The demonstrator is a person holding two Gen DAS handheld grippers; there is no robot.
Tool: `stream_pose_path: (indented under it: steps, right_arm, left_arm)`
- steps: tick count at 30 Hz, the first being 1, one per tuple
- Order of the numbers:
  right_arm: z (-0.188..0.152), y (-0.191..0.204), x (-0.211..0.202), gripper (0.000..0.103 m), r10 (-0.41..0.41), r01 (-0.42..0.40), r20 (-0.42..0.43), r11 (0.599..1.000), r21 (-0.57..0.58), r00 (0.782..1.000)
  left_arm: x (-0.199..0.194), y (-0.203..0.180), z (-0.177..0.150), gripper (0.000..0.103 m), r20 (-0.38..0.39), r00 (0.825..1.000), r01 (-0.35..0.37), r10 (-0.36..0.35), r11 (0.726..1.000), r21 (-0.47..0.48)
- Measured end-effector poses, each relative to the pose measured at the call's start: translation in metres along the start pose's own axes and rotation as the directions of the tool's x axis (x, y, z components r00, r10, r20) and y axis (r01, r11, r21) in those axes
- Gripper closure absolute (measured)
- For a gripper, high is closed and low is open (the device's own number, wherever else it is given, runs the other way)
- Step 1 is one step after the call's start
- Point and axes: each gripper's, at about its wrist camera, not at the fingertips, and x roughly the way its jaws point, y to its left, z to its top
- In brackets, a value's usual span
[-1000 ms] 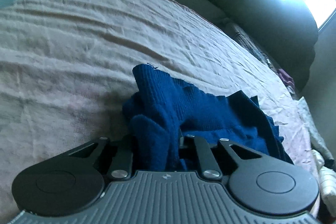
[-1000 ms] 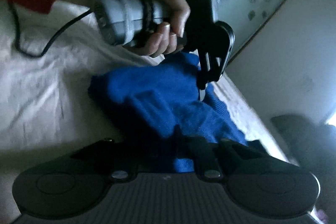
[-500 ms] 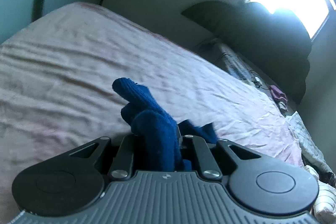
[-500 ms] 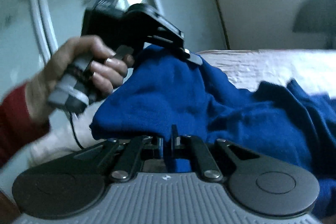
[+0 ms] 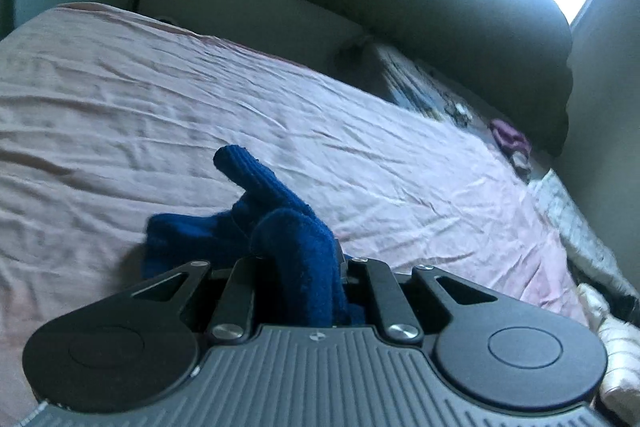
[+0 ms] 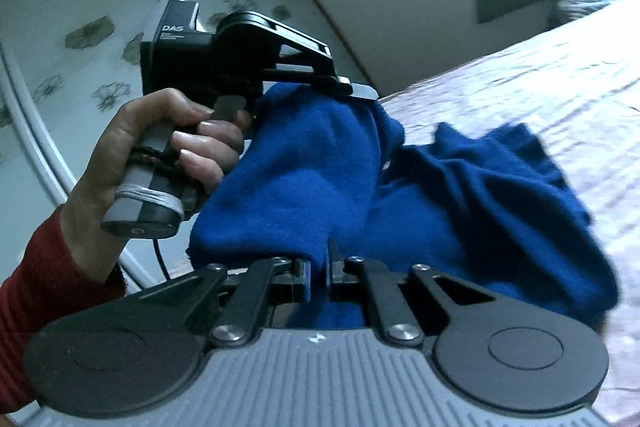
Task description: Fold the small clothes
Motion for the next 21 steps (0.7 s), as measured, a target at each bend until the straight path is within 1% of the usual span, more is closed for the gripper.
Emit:
stream_pose_path:
  steps: [3, 6, 7, 9, 10, 11, 12, 13, 14, 15, 18, 21]
  right_arm:
    - [-0.002, -0.017, -0.008, 0.097, -0.018, 0.017, 0.013, 0.998, 0.065, 1.0]
    - [-0.006, -0.037, -0.012, 0.097, -0.043, 0.042, 0.009, 0.991, 0.128, 0.999]
    - [-0.008, -0.042, -0.01, 0.097, -0.056, 0.055, 0.004, 0.988, 0.144, 0.998]
    - [-0.011, -0.053, -0.01, 0.097, -0.076, 0.077, -0.014, 0.982, 0.172, 0.997]
    - [-0.012, -0.057, -0.011, 0.096, -0.092, 0.094, -0.019, 0.978, 0.186, 0.996]
    - [-0.014, -0.06, -0.013, 0.096, -0.105, 0.107, -0.025, 0.974, 0.201, 0.994]
    - [-0.013, -0.064, -0.013, 0.096, -0.106, 0.109, -0.029, 0.971, 0.211, 0.994]
    - [-0.014, -0.068, -0.014, 0.096, -0.109, 0.114, -0.034, 0.967, 0.229, 0.993]
    - [-0.015, -0.069, -0.016, 0.096, -0.114, 0.12, -0.036, 0.963, 0.24, 0.993]
    - [-0.017, -0.069, -0.018, 0.096, -0.116, 0.122, -0.039, 0.961, 0.249, 0.992]
    - [-0.019, -0.073, -0.022, 0.096, -0.12, 0.128, -0.045, 0.955, 0.269, 0.992]
    - [-0.019, -0.072, -0.024, 0.094, -0.124, 0.134, -0.051, 0.952, 0.274, 0.991]
  left_arm:
    - [0.025, -0.022, -0.006, 0.09, -0.012, 0.999, -0.029, 0.029, 0.999, 0.036]
    - [0.047, -0.039, -0.014, 0.088, -0.017, 0.999, -0.05, 0.051, 0.997, 0.058]
    - [0.055, -0.044, -0.017, 0.085, -0.02, 0.998, -0.056, 0.057, 0.996, 0.07]
    - [0.069, -0.054, -0.023, 0.073, -0.041, 0.998, -0.043, 0.047, 0.995, 0.095]
    - [0.073, -0.058, -0.024, 0.07, -0.042, 0.998, -0.035, 0.039, 0.994, 0.103]
    - [0.073, -0.061, -0.025, 0.062, -0.038, 0.999, -0.027, 0.032, 0.993, 0.115]
    - [0.071, -0.065, -0.026, 0.052, -0.028, 0.999, -0.016, 0.02, 0.991, 0.131]
    - [0.067, -0.069, -0.026, 0.045, -0.01, 1.0, -0.005, 0.007, 0.989, 0.148]
    - [0.062, -0.072, -0.025, 0.032, 0.011, 1.0, 0.004, -0.006, 0.987, 0.16]
    - [0.054, -0.075, -0.023, 0.024, 0.043, 0.999, 0.013, -0.021, 0.985, 0.171]
    - [0.03, -0.078, -0.018, 0.018, 0.122, 0.992, 0.016, -0.04, 0.981, 0.194]
    - [0.007, -0.067, -0.018, 0.012, 0.173, 0.985, -0.029, -0.005, 0.981, 0.193]
